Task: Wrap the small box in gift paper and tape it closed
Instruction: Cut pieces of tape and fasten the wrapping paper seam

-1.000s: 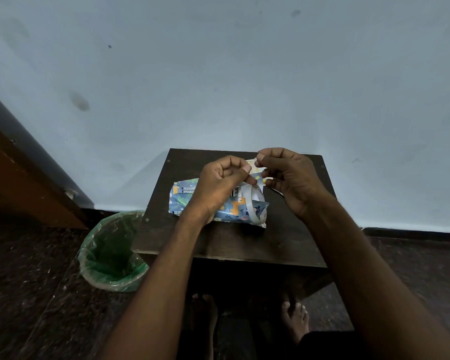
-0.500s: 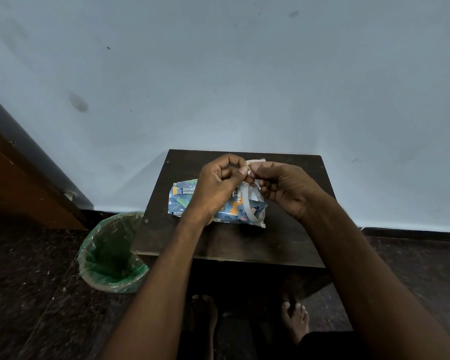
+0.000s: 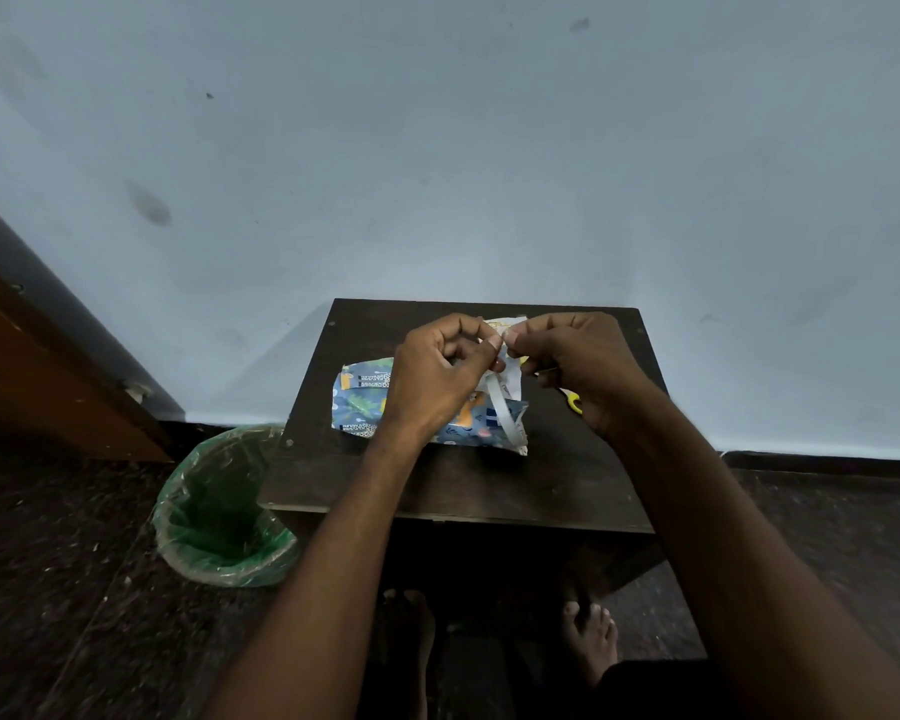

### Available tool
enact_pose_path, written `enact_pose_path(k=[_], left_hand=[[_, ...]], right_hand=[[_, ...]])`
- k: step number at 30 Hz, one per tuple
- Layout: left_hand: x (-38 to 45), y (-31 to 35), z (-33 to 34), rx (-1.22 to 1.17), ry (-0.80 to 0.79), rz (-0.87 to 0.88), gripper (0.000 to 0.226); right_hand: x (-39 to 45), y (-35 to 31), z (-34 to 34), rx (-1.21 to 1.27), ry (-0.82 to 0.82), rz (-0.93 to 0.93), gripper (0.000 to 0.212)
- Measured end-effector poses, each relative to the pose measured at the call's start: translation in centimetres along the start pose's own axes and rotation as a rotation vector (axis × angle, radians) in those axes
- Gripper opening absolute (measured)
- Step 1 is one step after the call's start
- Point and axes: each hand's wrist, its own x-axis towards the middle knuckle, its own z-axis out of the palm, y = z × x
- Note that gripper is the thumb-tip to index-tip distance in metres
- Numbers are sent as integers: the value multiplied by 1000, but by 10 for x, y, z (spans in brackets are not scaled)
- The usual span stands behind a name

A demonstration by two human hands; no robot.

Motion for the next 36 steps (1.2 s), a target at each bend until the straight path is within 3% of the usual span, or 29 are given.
enact_pose_path(k=[11, 16, 25, 28, 32, 36], left_hand=[[1, -3, 7, 65, 102, 39, 6], [2, -4, 6, 96, 92, 62, 7], [1, -11, 6, 278, 164, 237, 14], [0, -13, 7, 279, 135, 305, 19], [0, -17, 8, 354, 137, 356, 18], [2, -17, 9, 184, 162, 260, 10]], right_hand=[[-3, -3, -2, 62, -20, 138, 7], [-4, -1, 1, 74, 6, 113, 4], [-4, -4, -5, 201, -137, 193, 11], [-2, -3, -2, 215, -59, 205, 14], [-3, -4, -4, 132, -56, 260, 12], [-4, -5, -8, 1, -70, 152, 19]])
